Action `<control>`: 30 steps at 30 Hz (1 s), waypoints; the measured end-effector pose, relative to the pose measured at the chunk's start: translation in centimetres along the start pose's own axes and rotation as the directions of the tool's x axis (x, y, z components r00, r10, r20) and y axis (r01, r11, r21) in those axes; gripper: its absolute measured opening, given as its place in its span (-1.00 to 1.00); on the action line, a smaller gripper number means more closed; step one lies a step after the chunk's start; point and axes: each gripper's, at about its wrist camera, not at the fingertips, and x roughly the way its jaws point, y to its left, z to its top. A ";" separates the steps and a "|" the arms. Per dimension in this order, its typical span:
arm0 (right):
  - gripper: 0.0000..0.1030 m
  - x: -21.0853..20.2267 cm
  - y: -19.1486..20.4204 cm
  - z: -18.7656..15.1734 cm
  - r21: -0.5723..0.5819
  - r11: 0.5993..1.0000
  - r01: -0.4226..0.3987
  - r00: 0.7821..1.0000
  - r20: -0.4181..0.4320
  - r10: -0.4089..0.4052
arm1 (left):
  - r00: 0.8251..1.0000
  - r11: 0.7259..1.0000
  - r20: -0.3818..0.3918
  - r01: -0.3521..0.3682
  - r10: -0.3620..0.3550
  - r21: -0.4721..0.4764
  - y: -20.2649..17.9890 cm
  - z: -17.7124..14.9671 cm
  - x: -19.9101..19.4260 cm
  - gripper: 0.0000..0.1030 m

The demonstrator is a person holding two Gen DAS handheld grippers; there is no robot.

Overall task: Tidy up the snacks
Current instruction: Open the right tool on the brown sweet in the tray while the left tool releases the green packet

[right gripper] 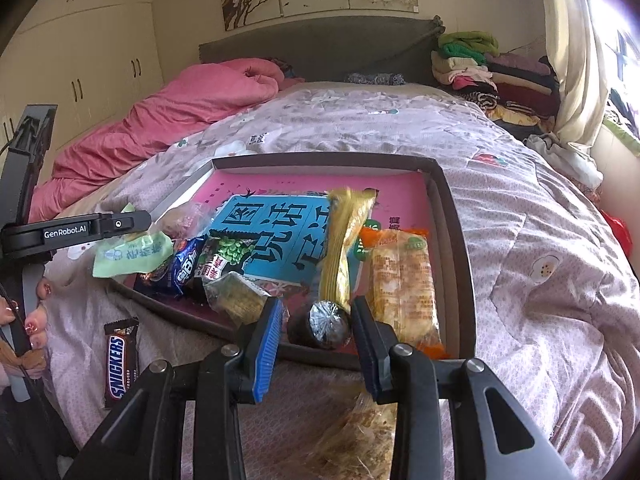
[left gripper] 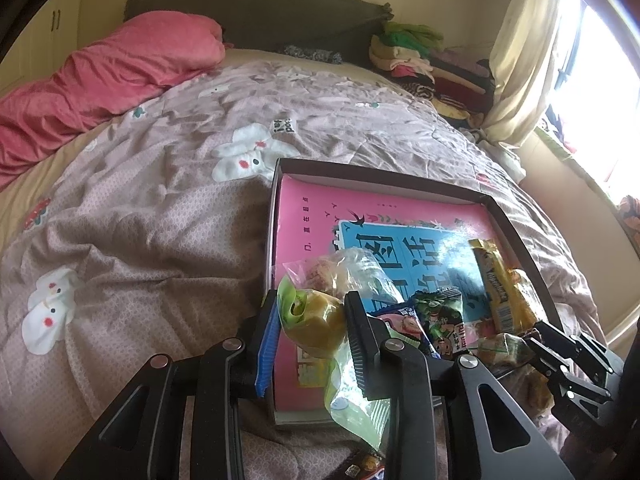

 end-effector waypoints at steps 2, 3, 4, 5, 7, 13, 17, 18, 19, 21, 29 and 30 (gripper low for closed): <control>-0.29 -0.1 0.0 0.0 -0.001 1.000 -0.001 1.000 0.002 0.001 | 1.000 1.000 0.002 -0.001 0.001 0.001 0.0 0.0 0.0 -0.35; -0.29 -0.1 0.0 0.0 0.000 1.000 -0.002 1.000 0.003 0.002 | 1.000 1.000 0.000 0.001 -0.001 0.001 0.0 0.0 0.0 -0.35; -0.29 -0.1 0.0 0.0 0.001 1.000 -0.002 1.000 0.003 0.002 | 1.000 1.000 -0.001 0.002 -0.002 0.002 0.0 0.0 0.0 -0.35; -0.29 -0.2 0.0 0.0 0.003 1.000 -0.004 1.000 0.004 0.004 | 1.000 1.000 -0.001 0.002 -0.002 0.003 0.0 0.0 0.0 -0.35; -0.29 -0.3 0.0 0.0 0.005 1.000 -0.006 1.000 0.006 0.006 | 1.000 1.000 0.000 0.003 -0.003 0.005 -0.1 0.0 0.0 -0.35; -0.29 -0.6 0.0 0.0 0.008 1.000 -0.011 1.000 0.010 0.011 | 1.000 1.000 0.007 -0.003 0.003 0.007 -0.2 -0.1 -0.1 -0.35; -0.29 -0.6 0.0 0.1 0.007 1.000 -0.011 1.000 0.011 0.011 | 1.000 1.000 0.023 -0.008 0.008 0.000 -0.1 0.2 -0.6 -0.35; -0.29 -0.7 -0.1 0.1 0.006 1.000 -0.011 1.000 0.012 0.011 | 1.000 1.000 0.024 -0.009 0.009 0.000 -0.1 0.3 -0.6 -0.35; -0.29 -0.7 -0.1 0.1 0.006 1.000 -0.011 1.000 0.012 0.011 | 1.000 1.000 0.024 -0.011 0.011 0.000 0.0 0.3 -0.5 -0.34; -0.29 -0.7 -0.1 0.1 0.006 1.000 -0.012 1.000 0.012 0.012 | 1.000 1.000 0.022 -0.010 0.010 -0.002 0.1 0.3 -0.4 -0.35; -0.29 -0.9 -0.2 0.2 0.008 1.000 -0.009 1.000 0.020 0.009 | 1.000 1.000 0.021 0.009 -0.010 0.010 -0.3 0.4 0.1 -0.34; -0.29 -0.9 -0.2 0.2 0.008 1.000 -0.008 1.000 0.020 0.008 | 1.000 1.000 0.021 0.010 -0.010 0.012 -0.4 0.4 0.2 -0.34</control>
